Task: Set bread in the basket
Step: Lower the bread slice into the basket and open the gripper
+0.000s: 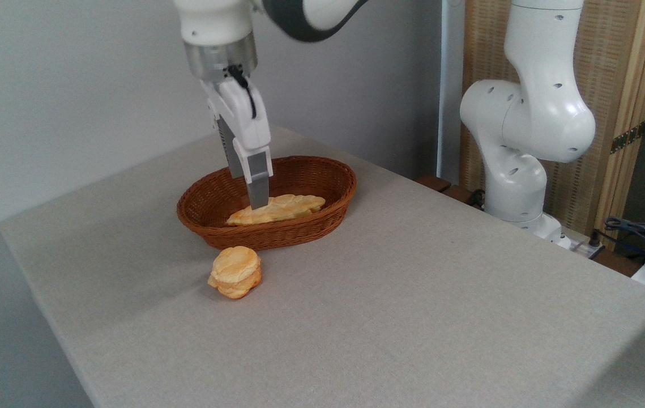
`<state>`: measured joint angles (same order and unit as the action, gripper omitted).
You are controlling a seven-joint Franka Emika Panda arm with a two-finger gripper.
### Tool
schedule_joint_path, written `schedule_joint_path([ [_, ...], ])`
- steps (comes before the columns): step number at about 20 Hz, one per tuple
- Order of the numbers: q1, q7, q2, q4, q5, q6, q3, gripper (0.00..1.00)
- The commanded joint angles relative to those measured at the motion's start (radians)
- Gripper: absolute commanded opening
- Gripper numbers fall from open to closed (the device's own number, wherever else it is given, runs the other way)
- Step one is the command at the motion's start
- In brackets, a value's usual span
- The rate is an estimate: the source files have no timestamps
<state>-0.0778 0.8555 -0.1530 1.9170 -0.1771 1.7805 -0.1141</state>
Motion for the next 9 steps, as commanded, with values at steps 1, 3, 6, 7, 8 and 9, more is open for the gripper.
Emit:
schedule_joint_path([
  [1,-0.008,-0.009,0.004,-0.047,0.073,-0.004,0.053,1.00],
  [3,-0.007,-0.015,0.004,-0.047,0.123,-0.006,0.057,1.00],
  [6,-0.005,-0.024,0.007,-0.050,0.133,-0.006,0.082,1.00],
  [7,-0.005,-0.024,0.009,-0.053,0.133,-0.006,0.083,1.00],
  [8,-0.005,-0.024,0.009,-0.053,0.131,-0.004,0.083,1.00],
  [9,-0.005,-0.024,0.009,-0.053,0.125,-0.004,0.085,1.00],
])
